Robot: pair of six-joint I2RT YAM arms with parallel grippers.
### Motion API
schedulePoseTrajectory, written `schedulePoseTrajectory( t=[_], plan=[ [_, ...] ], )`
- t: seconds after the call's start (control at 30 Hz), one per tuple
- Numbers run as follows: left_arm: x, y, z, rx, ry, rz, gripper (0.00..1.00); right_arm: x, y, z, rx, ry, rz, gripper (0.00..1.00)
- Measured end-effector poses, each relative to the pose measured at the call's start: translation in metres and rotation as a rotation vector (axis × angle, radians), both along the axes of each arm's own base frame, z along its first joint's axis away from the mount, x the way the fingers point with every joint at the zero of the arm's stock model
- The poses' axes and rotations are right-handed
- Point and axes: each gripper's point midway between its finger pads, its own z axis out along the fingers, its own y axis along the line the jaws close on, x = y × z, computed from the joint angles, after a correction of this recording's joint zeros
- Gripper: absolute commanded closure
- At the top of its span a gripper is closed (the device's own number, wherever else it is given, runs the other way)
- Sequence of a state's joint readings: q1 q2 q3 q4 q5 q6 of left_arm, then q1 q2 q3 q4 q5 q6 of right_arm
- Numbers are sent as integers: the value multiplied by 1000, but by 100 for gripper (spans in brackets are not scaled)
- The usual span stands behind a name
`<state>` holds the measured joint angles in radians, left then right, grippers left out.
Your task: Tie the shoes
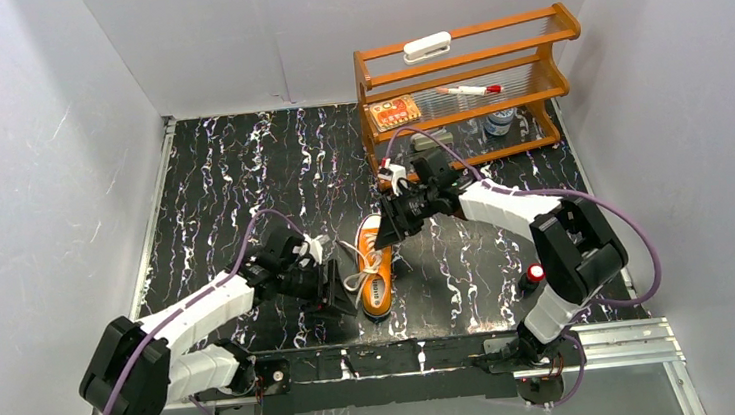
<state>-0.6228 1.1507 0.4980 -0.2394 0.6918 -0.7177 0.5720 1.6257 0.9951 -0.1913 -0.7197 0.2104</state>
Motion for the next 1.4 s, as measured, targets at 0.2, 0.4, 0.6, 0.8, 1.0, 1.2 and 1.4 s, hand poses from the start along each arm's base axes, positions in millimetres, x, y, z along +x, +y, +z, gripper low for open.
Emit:
schedulePoseTrajectory(
  t=[0.2,0.4,0.6,0.8,1.0,1.2,1.4],
  plan=[
    [20,6,13,27,-63,61,46,-8,2,-7,-12,38,22,51],
    [57,9,18,3,-134,195,49,-14,3,-9,-35,92,11,43],
    [74,7,-4,35,-96,261,45,-13,-2,-5,-146,245,-158,39],
    [86,3,-14,35,-133,252,45,-21,-11,-11,-280,390,-329,36],
    [87,2,-32,40,-157,207,43,-18,18,1,-341,420,-429,30],
    [83,-6,-33,-60,-188,190,54,-14,26,7,-463,361,-552,30],
    [79,-8,-42,-70,-152,182,61,-26,27,-7,-576,304,-563,32]
  ],
)
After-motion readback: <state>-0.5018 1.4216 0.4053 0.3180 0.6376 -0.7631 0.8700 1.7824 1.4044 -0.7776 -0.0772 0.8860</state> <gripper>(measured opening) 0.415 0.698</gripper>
